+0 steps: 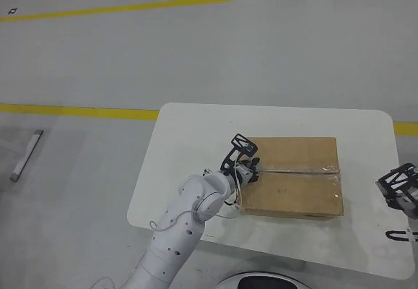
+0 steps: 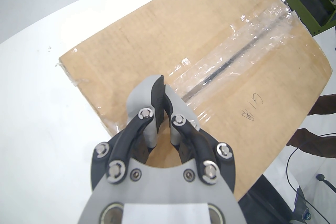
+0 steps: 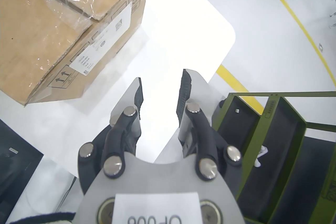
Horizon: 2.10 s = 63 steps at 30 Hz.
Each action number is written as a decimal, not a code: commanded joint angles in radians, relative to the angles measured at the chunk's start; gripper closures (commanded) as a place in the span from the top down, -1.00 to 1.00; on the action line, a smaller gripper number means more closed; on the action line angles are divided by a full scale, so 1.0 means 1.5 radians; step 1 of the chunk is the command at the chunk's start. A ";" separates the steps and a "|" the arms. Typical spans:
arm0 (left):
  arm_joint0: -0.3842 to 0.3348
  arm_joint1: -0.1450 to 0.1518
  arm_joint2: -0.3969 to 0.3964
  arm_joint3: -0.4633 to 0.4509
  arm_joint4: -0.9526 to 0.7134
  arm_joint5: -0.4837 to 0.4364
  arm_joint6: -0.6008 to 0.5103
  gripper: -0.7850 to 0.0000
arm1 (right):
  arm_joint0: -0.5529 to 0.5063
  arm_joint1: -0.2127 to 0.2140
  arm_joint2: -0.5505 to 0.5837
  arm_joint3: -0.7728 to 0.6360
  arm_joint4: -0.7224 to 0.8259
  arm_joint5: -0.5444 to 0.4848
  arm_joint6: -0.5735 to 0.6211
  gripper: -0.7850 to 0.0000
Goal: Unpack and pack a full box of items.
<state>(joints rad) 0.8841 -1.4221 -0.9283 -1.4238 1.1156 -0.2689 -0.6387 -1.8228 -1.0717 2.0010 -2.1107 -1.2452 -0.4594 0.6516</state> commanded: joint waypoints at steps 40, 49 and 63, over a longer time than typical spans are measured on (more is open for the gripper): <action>0.121 0.029 -0.142 -0.191 -0.031 0.065 0.020 1.00 | 0.232 -0.008 -0.268 0.177 0.427 -0.013 -0.101 -1.00; 0.205 0.045 -0.241 -0.248 -0.014 0.132 0.012 1.00 | 0.311 -0.018 -0.392 0.201 0.332 0.007 -0.122 -1.00; 0.199 0.047 -0.218 -0.236 -0.016 0.125 0.006 1.00 | 0.350 -0.026 -0.454 0.296 0.278 0.049 -0.144 -1.00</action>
<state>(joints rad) 1.1867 -1.3523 -1.2580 -1.7810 1.0916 -0.0793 -0.6273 -1.2941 -1.1121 1.3165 -1.6666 -0.8285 -0.3840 0.4358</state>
